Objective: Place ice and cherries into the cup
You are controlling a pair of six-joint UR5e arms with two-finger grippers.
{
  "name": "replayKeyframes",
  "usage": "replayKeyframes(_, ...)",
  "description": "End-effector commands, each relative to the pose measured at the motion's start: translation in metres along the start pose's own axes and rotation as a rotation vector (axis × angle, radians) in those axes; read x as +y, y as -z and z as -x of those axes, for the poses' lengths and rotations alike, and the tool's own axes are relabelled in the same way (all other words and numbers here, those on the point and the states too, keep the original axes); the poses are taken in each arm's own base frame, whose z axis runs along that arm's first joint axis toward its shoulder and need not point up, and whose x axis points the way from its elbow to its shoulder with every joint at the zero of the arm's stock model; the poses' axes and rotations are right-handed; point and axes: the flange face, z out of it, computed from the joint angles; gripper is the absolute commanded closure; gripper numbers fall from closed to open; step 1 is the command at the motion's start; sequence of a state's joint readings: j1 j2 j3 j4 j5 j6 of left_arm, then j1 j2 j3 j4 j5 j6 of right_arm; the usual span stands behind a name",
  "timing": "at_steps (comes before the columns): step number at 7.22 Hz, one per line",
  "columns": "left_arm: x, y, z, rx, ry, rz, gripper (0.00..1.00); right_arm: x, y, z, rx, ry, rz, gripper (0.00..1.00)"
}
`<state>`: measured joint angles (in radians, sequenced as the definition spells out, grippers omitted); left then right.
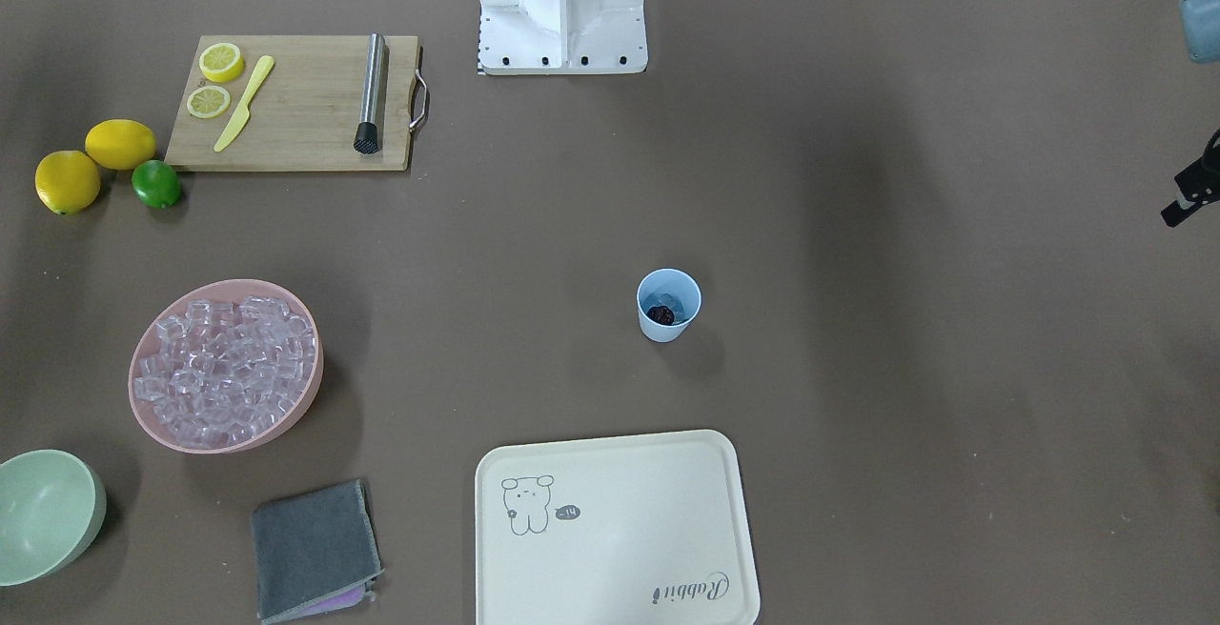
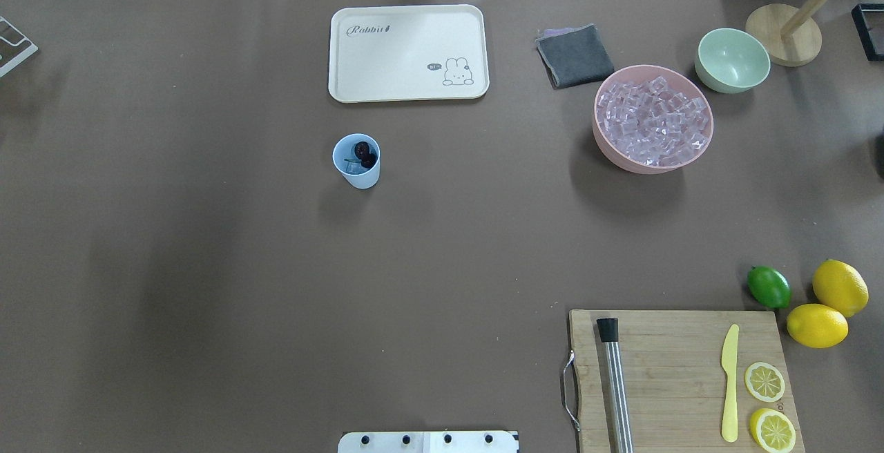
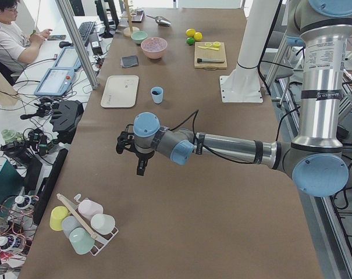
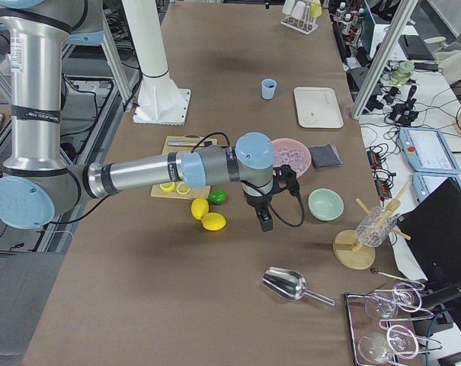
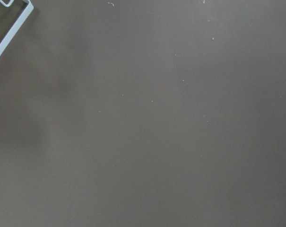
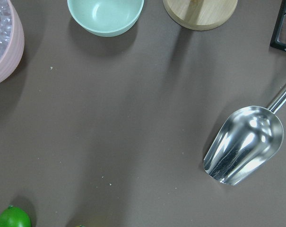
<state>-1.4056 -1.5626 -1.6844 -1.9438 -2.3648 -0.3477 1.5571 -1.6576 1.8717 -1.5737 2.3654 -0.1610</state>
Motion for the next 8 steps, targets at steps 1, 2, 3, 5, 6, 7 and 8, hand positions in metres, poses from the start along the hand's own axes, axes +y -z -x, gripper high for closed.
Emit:
replayKeyframes(1,-0.004,0.005,0.005,-0.066,0.001,-0.036,0.03,0.0,0.006,0.002,0.015,0.009,-0.013,0.01)
replayKeyframes(2,-0.004,0.008,0.003,-0.06,0.001,-0.045,0.03,-0.002,0.008,0.004,0.018,0.016,-0.018,0.01)
replayKeyframes(3,-0.004,0.021,0.0,-0.052,-0.005,-0.071,0.03,-0.007,0.011,0.005,0.022,0.024,-0.024,0.01)
replayKeyframes(5,0.009,0.008,0.017,-0.024,0.028,-0.018,0.03,-0.011,0.009,0.004,0.035,0.031,-0.02,0.01)
replayKeyframes(6,0.013,0.005,0.02,-0.027,0.036,-0.007,0.03,-0.007,0.007,0.002,0.033,0.023,-0.012,0.01)
replayKeyframes(7,0.014,0.005,0.021,-0.028,0.047,0.002,0.03,-0.002,0.003,-0.001,0.032,0.022,-0.004,0.01)
replayKeyframes(8,0.014,0.008,0.025,-0.031,0.056,-0.001,0.04,-0.002,0.001,-0.003,0.031,0.018,0.002,0.01)
